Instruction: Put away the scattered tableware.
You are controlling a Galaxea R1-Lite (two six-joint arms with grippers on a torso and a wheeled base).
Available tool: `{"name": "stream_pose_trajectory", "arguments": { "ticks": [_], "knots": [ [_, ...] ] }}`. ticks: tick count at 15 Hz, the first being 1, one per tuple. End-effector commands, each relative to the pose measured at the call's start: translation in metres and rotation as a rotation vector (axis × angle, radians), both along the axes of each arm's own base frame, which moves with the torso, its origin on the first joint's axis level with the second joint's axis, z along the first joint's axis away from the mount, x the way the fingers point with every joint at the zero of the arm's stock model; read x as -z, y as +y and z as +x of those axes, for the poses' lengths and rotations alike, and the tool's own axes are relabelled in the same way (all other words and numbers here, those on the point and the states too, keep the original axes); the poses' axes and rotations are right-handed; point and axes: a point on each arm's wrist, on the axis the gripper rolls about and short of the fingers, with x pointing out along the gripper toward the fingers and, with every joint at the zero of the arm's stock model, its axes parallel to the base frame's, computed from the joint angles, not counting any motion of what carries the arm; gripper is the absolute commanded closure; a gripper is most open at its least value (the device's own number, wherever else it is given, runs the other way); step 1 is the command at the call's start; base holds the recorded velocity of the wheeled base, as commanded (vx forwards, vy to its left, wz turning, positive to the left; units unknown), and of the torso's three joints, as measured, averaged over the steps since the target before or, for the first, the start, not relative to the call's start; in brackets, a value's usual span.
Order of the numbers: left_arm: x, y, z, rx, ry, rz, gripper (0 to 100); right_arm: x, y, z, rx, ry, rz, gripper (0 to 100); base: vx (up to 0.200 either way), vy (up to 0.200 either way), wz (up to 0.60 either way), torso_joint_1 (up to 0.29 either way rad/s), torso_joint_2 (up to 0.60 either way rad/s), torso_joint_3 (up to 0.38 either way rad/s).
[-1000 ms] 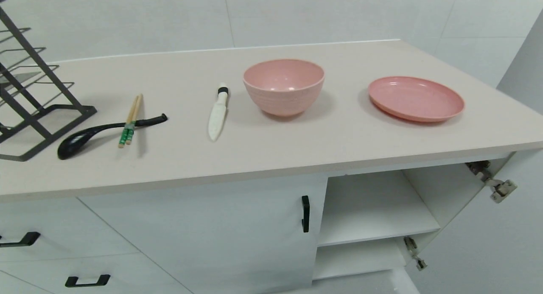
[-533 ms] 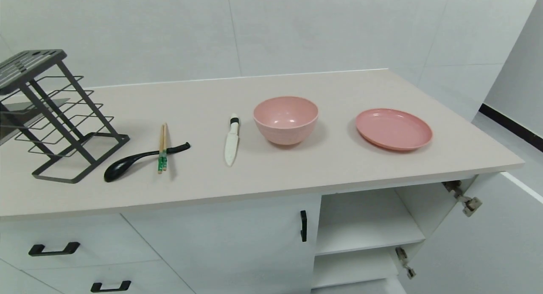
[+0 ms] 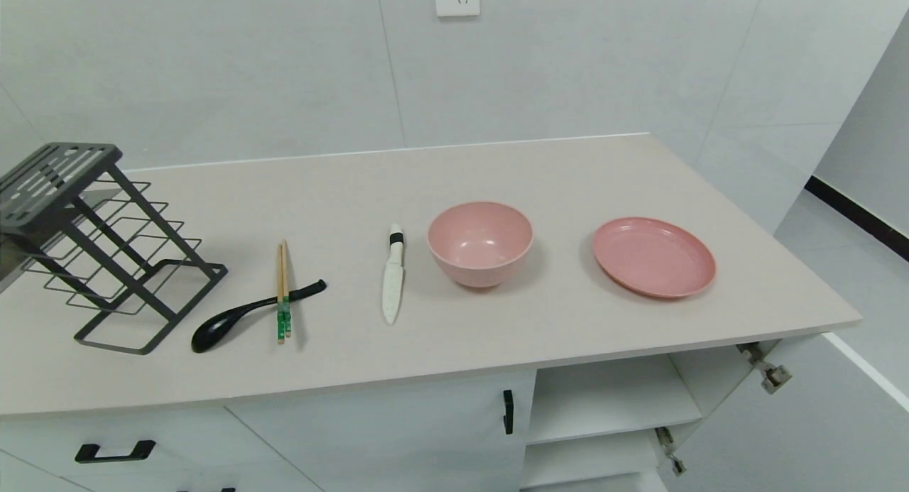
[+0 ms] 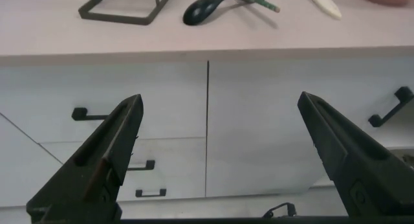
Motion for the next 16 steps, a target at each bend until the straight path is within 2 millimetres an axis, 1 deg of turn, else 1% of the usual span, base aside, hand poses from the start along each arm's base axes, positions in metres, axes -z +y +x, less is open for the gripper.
{"name": "stream_pose_trajectory", "arguments": {
  "ticks": [1,10,16],
  "knots": [
    [-0.0001,0.0,0.0001,0.0,0.001,0.001,0,-0.0001,0.0,0.0001,0.0,0.001,0.0,0,0.0,0.0,0.0,0.286,-0.54,-0.266],
    [-0.0001,0.0,0.0001,-0.002,0.0,-0.004,0,-0.0001,0.0,0.0001,0.0,0.001,0.0,0,0.0,0.0,0.0,0.293,-0.57,-0.276],
    [-0.0001,0.0,0.0001,-0.002,0.0,-0.004,0,-0.0001,0.0,0.0001,0.0,0.001,0.001,0,0.0,0.0,0.0,0.209,-0.4,-0.189]
  ]
}}
